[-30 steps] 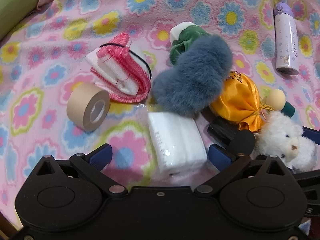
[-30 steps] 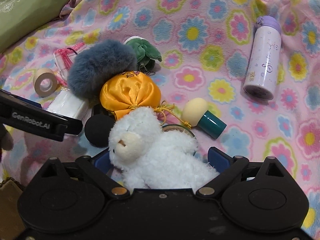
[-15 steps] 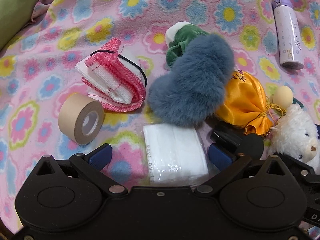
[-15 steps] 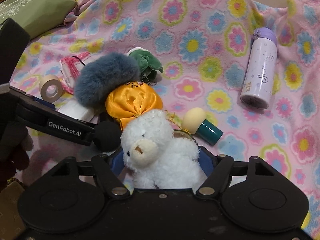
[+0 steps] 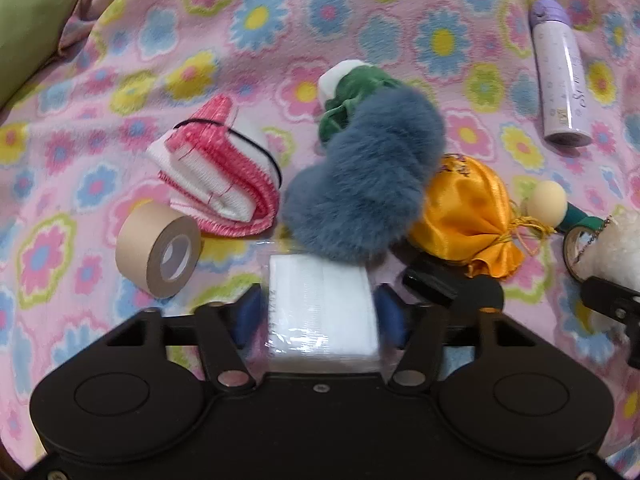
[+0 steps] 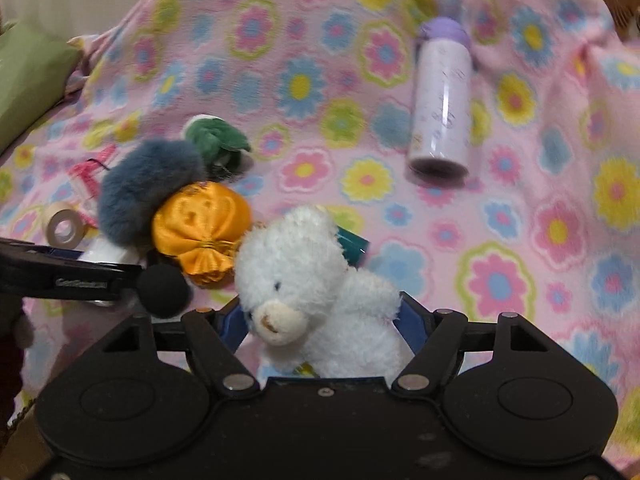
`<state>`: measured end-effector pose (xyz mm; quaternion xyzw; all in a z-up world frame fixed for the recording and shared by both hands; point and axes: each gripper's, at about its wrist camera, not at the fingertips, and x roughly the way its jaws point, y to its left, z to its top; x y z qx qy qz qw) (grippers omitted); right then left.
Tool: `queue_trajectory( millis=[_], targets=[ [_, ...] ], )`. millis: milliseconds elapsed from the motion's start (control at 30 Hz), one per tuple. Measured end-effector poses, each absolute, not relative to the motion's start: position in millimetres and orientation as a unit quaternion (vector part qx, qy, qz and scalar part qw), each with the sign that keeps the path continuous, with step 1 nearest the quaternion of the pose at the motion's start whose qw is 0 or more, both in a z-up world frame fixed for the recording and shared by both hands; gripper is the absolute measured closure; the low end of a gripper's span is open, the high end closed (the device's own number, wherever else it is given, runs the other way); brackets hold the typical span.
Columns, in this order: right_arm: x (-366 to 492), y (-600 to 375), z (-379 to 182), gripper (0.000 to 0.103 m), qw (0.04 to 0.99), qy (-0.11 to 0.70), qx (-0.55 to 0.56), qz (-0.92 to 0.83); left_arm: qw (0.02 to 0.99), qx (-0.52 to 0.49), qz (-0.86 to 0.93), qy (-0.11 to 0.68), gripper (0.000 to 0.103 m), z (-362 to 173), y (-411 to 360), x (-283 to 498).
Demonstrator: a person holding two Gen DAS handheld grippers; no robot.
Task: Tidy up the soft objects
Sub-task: 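Reach the left tool to the tissue pack while the right tool reaches the white bear, then close the left gripper on the tissue pack while the right gripper grasps the bear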
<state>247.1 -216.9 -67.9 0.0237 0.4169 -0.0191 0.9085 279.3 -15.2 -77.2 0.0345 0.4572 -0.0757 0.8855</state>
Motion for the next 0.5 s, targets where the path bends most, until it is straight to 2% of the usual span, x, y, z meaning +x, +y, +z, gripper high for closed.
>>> queue_trajectory(
  millis=[100, 267, 500],
  targets=[
    [251.5, -222.3, -76.8, 0.025, 0.904, 0.425, 0.039, -0.024, 0.887, 0.042, -0.076, 0.454, 0.051, -76.9, -17.5, 277.4],
    [249.3, -224.2, -84.2, 0.002, 0.903, 0.425, 0.050, -0.030, 0.887, 0.039, -0.075, 0.454, 0.051, -76.7, -16.4, 277.1],
    [242.0, -230.2, -77.4, 0.003, 0.912, 0.403, 0.052, -0.056, 0.884, 0.026, -0.076, 0.460, 0.052, -73.7, -13.0, 274.5]
  ],
)
